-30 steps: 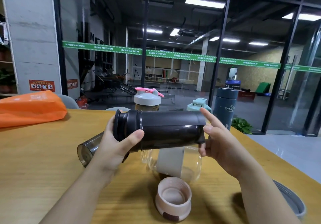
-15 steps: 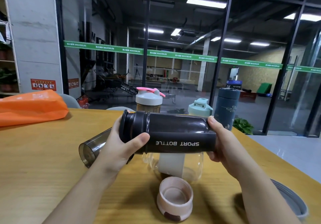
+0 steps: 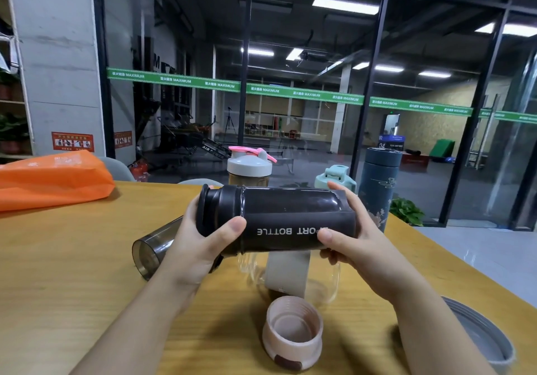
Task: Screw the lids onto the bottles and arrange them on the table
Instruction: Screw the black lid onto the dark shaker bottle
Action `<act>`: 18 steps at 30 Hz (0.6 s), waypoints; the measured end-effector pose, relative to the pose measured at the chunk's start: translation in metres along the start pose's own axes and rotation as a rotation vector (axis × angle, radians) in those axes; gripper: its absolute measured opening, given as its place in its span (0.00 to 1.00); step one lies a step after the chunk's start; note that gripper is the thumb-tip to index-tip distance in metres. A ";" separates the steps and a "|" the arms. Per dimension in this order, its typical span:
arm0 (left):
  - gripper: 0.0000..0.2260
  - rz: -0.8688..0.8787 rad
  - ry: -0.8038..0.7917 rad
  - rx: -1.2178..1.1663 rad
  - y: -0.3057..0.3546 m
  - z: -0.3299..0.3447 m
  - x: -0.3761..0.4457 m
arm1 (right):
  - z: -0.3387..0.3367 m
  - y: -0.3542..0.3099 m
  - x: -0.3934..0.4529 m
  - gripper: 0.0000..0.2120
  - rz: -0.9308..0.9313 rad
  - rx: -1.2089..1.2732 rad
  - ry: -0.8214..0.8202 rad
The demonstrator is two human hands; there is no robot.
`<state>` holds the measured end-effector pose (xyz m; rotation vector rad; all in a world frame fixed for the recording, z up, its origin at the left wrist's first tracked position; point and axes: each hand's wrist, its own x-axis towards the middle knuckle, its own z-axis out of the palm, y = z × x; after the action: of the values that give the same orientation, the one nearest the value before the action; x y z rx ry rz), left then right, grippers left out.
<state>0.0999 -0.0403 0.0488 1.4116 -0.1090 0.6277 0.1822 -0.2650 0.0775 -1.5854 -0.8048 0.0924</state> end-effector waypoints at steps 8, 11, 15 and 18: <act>0.50 0.056 0.019 0.056 0.005 0.001 -0.002 | 0.001 -0.001 0.002 0.24 0.029 0.041 0.095; 0.52 0.058 0.015 0.057 0.007 0.000 -0.003 | 0.000 0.001 0.002 0.20 0.038 0.060 0.097; 0.53 0.052 0.010 0.056 0.005 0.000 -0.003 | 0.000 0.002 0.002 0.19 0.033 0.066 0.086; 0.52 0.043 -0.016 0.066 0.005 0.001 -0.003 | -0.001 0.003 0.003 0.20 0.014 0.110 0.102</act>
<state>0.0956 -0.0423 0.0519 1.4817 -0.1330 0.6608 0.1860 -0.2641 0.0756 -1.4799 -0.6977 0.0639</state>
